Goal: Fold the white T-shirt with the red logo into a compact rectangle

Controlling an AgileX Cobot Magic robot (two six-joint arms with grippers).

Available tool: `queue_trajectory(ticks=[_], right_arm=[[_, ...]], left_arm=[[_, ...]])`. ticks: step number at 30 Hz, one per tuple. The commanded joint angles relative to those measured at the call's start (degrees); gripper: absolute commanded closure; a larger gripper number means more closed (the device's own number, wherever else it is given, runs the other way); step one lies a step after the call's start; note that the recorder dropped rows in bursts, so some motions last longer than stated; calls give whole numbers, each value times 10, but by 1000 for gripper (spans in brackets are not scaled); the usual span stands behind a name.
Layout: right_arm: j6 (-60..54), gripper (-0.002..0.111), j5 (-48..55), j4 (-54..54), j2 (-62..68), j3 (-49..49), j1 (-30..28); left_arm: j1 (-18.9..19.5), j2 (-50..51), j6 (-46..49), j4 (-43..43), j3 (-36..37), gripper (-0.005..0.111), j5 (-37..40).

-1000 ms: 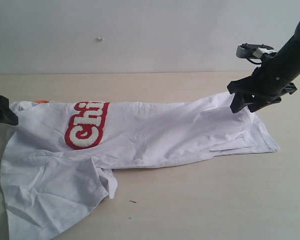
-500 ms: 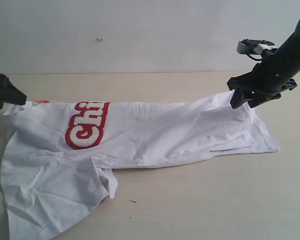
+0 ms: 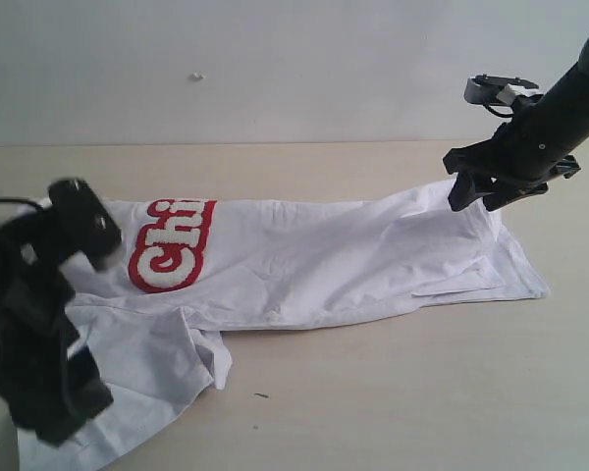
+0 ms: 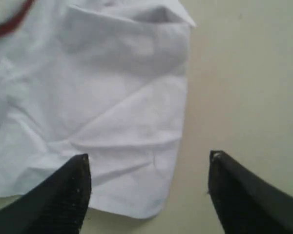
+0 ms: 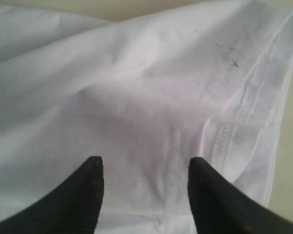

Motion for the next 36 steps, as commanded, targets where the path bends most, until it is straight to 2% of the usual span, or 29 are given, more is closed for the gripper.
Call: queue_trajectory(ticks=[1, 3, 8, 17, 21, 24, 25, 26, 28, 29, 34, 36], right_arm=[[-1, 56, 1, 11, 0, -5, -1], [-1, 56, 4, 11, 0, -5, -1], [-1, 56, 4, 11, 0, -5, -1], [-1, 56, 6, 11, 0, -5, -1], [-1, 56, 6, 11, 0, -5, -1], [-1, 56, 6, 11, 0, -5, -1], [-1, 56, 6, 11, 0, -5, -1], [-1, 56, 6, 11, 0, -5, -1], [-1, 56, 6, 11, 0, -5, -1], [-1, 56, 7, 11, 0, -5, -1], [-1, 56, 12, 11, 0, -5, -1], [-1, 56, 12, 11, 0, -5, -1]], left_arm=[[-71, -1, -57, 25, 63, 40, -86], [-88, 5, -62, 28, 76, 40, -126], [-95, 47, -91, 77, 102, 40, -215], [-128, 142, -107, 107, 92, 40, -218], [-128, 160, -168, 168, 89, 41, -225], [-128, 160, -245, 255, 86, 50, -223], [-128, 160, -268, 286, 86, 63, -217], [-128, 160, -271, 289, 86, 69, -214], [-131, 160, -271, 289, 86, 90, -201], [-134, 160, -271, 289, 86, 107, -187], [-195, 141, -264, 291, 59, 107, -101], [-197, 125, -264, 310, 52, 107, -74]])
